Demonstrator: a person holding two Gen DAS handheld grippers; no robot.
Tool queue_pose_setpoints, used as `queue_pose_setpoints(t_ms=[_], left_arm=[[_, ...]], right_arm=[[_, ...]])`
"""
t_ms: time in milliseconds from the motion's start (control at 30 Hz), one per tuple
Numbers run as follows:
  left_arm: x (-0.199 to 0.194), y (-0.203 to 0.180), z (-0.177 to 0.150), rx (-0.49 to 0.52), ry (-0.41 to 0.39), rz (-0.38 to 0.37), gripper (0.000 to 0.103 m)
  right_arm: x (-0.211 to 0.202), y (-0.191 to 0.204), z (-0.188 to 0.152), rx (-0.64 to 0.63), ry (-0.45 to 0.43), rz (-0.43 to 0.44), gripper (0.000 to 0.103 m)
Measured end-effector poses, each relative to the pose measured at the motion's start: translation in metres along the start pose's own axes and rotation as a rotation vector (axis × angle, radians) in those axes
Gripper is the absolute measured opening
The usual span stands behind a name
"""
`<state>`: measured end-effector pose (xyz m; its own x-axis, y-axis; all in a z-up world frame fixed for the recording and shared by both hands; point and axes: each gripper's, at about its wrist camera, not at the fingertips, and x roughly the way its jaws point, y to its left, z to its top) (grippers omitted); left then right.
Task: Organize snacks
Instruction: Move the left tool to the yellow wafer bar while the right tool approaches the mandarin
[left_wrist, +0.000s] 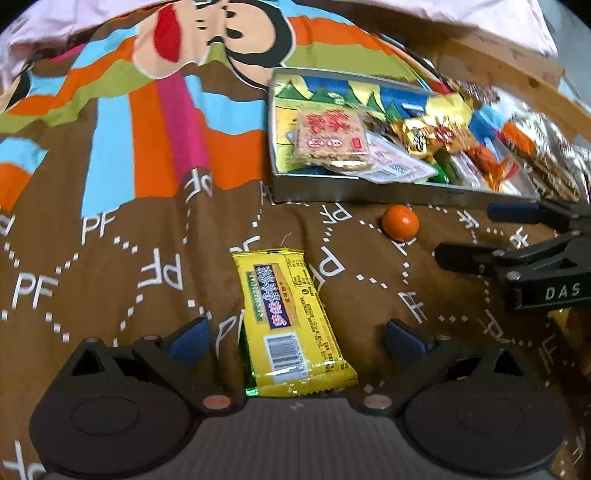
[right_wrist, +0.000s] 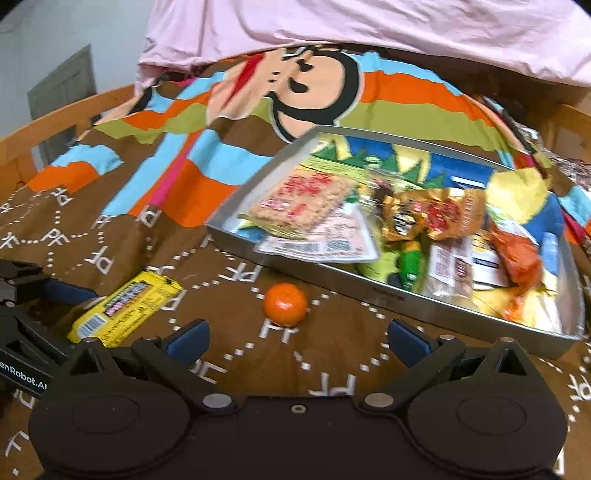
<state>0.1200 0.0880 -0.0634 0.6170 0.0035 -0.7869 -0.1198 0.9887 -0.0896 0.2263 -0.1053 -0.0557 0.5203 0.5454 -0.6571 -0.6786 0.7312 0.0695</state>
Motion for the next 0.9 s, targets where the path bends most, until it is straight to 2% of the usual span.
queue_pose_setpoints(t_ms=[167,367,500,600,667,767,833,900], left_arm=[[-0.001,-0.002,-0.001,0.017,-0.023,-0.014,0.094],[-0.005,-0.01,-0.007,0.096,-0.066,-0.02,0.093],[-0.013,-0.011,-0.011,0.087,-0.047,-0.051,0.093],[-0.02,-0.009,-0.015,0.056,-0.008,-0.044,0.093],[-0.031,-0.009,-0.018,0.029,-0.03,-0.062,0.093],[-0.041,-0.017,-0.023,0.1,-0.087,-0.087,0.094],[-0.035,-0.02,-0.021,0.145,-0.075,-0.079,0.094],[-0.033,-0.018,-0.017,0.108,-0.064,-0.08,0.093]], right_arm=[[0.015,0.005,0.004,-0.013,0.011,0.03,0.094],[0.029,0.003,0.007,0.003,0.009,0.052,0.083],[0.033,0.001,0.004,0.01,0.01,0.069,0.078],[0.036,0.002,0.001,0.009,0.014,0.07,0.077],[0.038,0.001,-0.001,0.012,0.017,0.071,0.077],[0.039,0.001,-0.002,0.013,0.014,0.072,0.077],[0.04,0.002,-0.001,0.012,0.012,0.075,0.077],[0.038,0.003,0.0,0.008,0.007,0.084,0.077]])
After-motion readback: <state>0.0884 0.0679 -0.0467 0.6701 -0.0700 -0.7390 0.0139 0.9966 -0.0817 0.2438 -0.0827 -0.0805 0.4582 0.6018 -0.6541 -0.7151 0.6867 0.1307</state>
